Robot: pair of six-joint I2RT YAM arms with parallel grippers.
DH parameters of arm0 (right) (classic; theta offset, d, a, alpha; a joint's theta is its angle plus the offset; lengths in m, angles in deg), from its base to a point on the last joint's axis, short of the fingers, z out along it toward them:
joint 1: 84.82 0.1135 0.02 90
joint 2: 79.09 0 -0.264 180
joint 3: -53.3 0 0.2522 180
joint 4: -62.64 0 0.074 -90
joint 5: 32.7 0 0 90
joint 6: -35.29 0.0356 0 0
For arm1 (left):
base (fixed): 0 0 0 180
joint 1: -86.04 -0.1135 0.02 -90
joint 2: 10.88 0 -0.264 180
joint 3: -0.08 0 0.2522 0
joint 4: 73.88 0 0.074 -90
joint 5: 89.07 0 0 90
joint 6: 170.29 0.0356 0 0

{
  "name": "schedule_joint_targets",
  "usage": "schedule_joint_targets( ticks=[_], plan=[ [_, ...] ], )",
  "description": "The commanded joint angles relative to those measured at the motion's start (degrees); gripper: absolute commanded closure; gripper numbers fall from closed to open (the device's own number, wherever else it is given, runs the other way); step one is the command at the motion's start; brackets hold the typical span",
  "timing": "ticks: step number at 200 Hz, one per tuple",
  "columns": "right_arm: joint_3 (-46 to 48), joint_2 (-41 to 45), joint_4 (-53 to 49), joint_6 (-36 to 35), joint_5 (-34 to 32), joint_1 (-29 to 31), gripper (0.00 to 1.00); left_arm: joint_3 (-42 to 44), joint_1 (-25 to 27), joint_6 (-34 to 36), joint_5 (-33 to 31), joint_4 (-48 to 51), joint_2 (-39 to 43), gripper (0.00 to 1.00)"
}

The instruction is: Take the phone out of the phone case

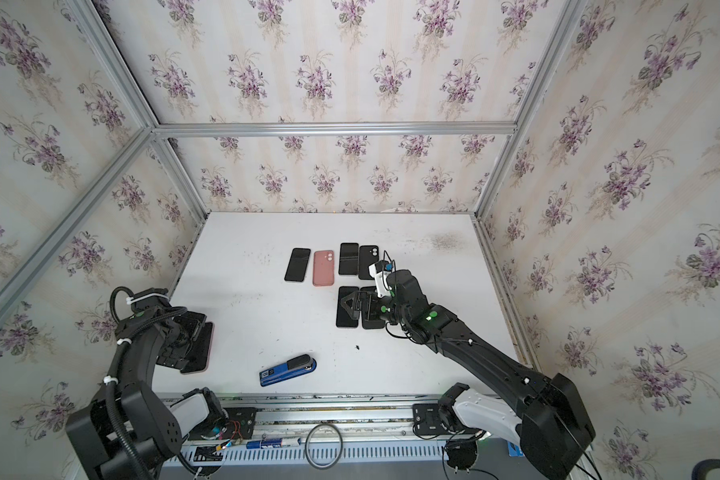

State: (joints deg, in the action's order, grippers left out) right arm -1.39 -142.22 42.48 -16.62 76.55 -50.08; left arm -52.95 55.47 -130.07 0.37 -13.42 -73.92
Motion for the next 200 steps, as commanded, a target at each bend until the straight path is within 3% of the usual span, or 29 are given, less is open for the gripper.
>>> schedule_joint_targets(
  ticks=[1,41,89,141,179,200],
  plan=[
    [0.1,0.0,1.2,-0.2,0.4,0.0,0.00,0.7,-1.0,-3.0,-5.3,5.0,1.6,0.00],
    [0.5,1.7,0.3,-0.7,0.3,0.0,0.01,0.0,-4.5,-1.6,-5.2,5.3,-2.6,0.00],
    [1.5,3.2,-0.1,-0.3,0.2,-0.1,0.01,3.0,-7.0,1.3,-2.3,-1.6,-5.8,0.00],
    [1.8,3.4,0.7,0.6,0.0,-0.1,0.01,7.1,-6.9,4.1,7.2,-12.0,-7.0,0.01],
    [2.6,2.5,3.6,1.9,0.1,-0.1,0.01,8.2,2.4,2.1,6.8,-16.2,-5.7,0.00],
    [2.9,1.0,5.7,3.1,1.4,-0.1,0.00,7.9,4.6,1.5,7.0,-17.9,-6.1,0.00]
  ],
)
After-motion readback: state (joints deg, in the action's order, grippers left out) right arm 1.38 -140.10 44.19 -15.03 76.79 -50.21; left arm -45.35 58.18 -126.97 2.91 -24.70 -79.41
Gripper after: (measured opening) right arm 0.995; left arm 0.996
